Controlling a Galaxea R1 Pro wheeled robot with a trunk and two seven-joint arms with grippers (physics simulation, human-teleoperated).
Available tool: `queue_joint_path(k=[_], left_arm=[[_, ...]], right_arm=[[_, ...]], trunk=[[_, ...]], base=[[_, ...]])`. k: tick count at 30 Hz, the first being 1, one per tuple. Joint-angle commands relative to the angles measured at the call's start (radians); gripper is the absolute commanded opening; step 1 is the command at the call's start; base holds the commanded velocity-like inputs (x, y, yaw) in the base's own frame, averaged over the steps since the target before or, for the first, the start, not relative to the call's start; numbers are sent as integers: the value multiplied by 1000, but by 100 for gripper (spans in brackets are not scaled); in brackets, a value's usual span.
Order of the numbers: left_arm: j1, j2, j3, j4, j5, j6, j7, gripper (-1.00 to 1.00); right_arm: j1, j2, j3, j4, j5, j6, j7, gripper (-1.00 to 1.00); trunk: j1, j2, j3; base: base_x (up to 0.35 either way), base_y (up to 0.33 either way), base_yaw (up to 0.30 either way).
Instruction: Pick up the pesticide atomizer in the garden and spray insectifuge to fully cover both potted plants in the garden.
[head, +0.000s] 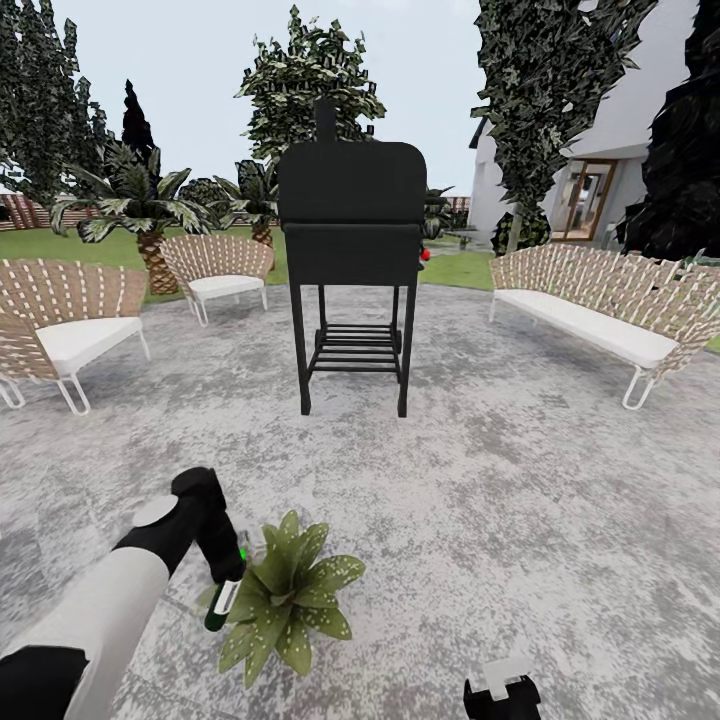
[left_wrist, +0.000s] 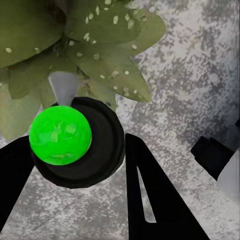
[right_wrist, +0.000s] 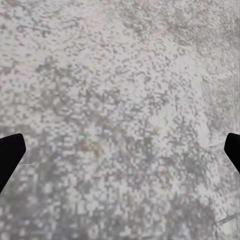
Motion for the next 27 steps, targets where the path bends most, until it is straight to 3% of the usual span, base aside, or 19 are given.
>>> queue_joint_path(k=[1, 5, 8, 10, 14, 16, 18, 19, 21, 23, 27], left_arm=[[0, -2, -4, -2, -15, 11, -6, -100], [7, 2, -4, -2, -59, 11, -6, -100], [13, 16, -4, 6, -71, 3, -7, -100], [14, 37, -3, 8, -70, 0, -7, -100], [16, 103, 7, 25, -61, -3, -6, -100], [16, 113, 8, 58, -58, -2, 1, -100], [16, 118, 12, 128, -54, -1, 44, -100], [16, 117, 23, 149, -46, 0, 75, -100], [16, 116, 75, 194, 8, 0, 154, -100], [16, 115, 99, 231, 38, 0, 220, -100], [20, 117, 106, 266, 68, 1, 244, -100]], right_arm=[[-1, 1, -8, 1, 10, -3, -3, 100], [-1, 1, -8, 1, 10, -3, -3, 100], [-1, 1, -8, 1, 10, -3, -3, 100], [-1, 1, -8, 1, 10, -3, -2, 100], [-1, 1, -8, 1, 10, -3, -2, 100], [-1, 1, -8, 1, 10, -3, -2, 100], [-1, 1, -8, 1, 10, -3, -2, 100], [-1, 1, -8, 1, 10, -3, -2, 100], [-1, 1, -8, 1, 10, -3, -2, 100], [-1, 1, -8, 1, 10, -3, -2, 100], [-1, 5, -8, 0, 7, -3, -3, 100]], trunk=[[0, 0, -1], [0, 0, -1], [0, 0, -1], [0, 0, -1], [0, 0, -1], [0, 0, -1], [0, 0, -1], [0, 0, -1], [0, 0, -1], [0, 0, -1], [0, 0, -1]], base=[[0, 0, 0], [0, 0, 0], [0, 0, 0], [0, 0, 0], [0, 0, 0], [0, 0, 0], [0, 0, 0], [0, 0, 0], [0, 0, 0], [0, 0, 0], [0, 0, 0]])
